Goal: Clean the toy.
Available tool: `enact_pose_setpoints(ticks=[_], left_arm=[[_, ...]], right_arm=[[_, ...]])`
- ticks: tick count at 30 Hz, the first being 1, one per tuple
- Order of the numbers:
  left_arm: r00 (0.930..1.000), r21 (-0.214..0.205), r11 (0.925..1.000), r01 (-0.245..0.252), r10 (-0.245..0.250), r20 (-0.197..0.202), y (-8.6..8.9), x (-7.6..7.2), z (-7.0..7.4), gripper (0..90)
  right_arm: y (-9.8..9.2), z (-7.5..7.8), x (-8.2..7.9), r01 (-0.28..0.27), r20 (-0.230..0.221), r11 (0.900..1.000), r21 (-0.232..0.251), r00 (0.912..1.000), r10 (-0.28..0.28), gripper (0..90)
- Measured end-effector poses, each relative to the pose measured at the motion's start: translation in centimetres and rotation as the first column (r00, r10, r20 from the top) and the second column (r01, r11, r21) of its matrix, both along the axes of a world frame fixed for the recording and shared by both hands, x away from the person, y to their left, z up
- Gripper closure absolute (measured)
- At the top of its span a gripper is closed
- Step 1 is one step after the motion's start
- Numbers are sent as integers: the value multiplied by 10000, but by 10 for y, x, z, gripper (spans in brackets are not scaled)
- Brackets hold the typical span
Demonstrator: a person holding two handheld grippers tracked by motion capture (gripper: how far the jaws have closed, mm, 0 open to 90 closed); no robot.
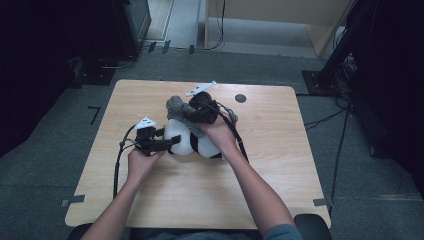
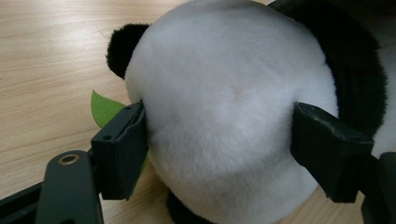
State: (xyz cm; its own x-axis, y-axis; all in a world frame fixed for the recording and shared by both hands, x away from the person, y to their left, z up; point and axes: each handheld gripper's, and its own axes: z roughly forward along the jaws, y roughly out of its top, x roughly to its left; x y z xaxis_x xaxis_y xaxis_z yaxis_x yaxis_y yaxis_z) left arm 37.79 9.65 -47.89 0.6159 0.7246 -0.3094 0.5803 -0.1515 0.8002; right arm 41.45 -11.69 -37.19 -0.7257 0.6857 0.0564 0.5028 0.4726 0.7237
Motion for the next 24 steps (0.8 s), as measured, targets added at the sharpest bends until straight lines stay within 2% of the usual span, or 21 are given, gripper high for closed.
enact_pose_setpoints(ticks=[6, 9, 15, 19, 24], left_arm=[[10000, -4, 10000, -51, 51, -49, -1, 0, 2, 222], [9999, 38, 9999, -96, 96, -30, -1, -1, 2, 223], [9999, 380, 9992, -117, 116, 42, -4, -1, 3, 238], [9999, 318, 9994, -129, 132, -91, -3, 0, 1, 243], [10000, 394, 9992, -90, 91, -32, -4, 0, 1, 245]], right_arm=[[20, -17, 6, -171, -299, 9994, -306, 9994, 162, 758], [23, -24, 7, -163, -347, 9996, -222, 9993, 156, 758], [16, -24, 4, -233, -439, 9996, -150, 9988, 227, 757], [8, -24, 1, -257, -388, 9993, -266, 9989, 247, 755], [-7, -20, -5, -144, -463, 9994, -318, 9988, 129, 752]])
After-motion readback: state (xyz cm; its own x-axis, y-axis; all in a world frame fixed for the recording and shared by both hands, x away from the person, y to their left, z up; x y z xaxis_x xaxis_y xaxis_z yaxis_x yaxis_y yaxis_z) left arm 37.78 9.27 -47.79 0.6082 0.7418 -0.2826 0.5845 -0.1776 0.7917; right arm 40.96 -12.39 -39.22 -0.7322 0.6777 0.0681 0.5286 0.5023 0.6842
